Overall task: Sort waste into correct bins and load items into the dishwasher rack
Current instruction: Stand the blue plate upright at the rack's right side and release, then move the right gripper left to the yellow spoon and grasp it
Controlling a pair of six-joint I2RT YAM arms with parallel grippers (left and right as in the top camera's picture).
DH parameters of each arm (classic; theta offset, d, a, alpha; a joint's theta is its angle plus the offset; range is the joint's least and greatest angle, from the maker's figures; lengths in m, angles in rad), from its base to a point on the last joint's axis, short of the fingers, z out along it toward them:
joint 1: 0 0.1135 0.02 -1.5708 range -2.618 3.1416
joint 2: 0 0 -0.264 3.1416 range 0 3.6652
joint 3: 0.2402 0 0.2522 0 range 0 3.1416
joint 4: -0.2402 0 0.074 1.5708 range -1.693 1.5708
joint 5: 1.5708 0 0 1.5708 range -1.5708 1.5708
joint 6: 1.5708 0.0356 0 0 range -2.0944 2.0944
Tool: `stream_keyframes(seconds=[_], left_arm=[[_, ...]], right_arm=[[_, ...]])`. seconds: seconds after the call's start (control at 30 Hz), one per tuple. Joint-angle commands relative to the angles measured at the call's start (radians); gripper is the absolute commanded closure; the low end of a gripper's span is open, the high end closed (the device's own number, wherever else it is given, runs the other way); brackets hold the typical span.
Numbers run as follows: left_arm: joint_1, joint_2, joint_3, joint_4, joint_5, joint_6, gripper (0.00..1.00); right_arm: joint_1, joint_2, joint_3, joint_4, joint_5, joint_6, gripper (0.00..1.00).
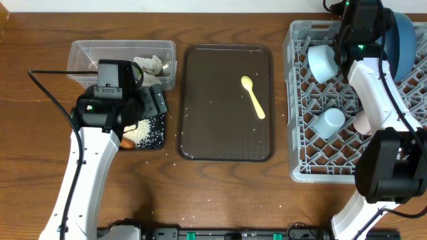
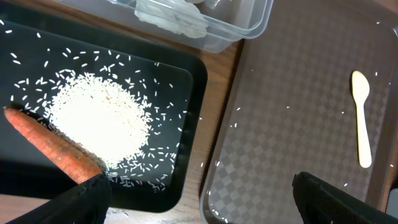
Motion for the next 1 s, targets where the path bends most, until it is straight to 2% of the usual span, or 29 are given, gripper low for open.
stream_keyframes(seconds=[0.0, 0.17, 0.33, 0.57, 0.83, 0.97], left_arm=[[0.004, 0.007, 0.013, -0.003, -0.009, -0.002, 0.05], [0.004, 0.007, 0.013, -0.003, -0.009, -0.002, 0.05], [0.004, 0.007, 0.013, -0.003, -0.009, -0.002, 0.05], [0.004, 0.007, 0.013, -0.003, -0.009, -0.002, 0.05], [0.004, 0.007, 0.013, -0.003, -0.009, -0.002, 0.05], [0.004, 0.007, 0.013, -0.003, -0.009, -0.002, 0.05]], right_arm=[[-0.017, 0.009, -0.001, -0.021, 0.008, 0.124, 0.4], [-0.026, 0.009, -0.001, -0.047, -0.04, 0.267, 0.23], [-0.01, -0.006, 0.0, -0.041, -0.081, 0.376, 0.2], [0.082, -0.04, 0.0, -0.192, -0.117, 0.747, 0.08], [0.282, -0.13, 0.0, -0.332, -0.288, 0.937, 0.08], [0.364, -0.155, 0.0, -0.335, -0.509, 0.967, 0.1]])
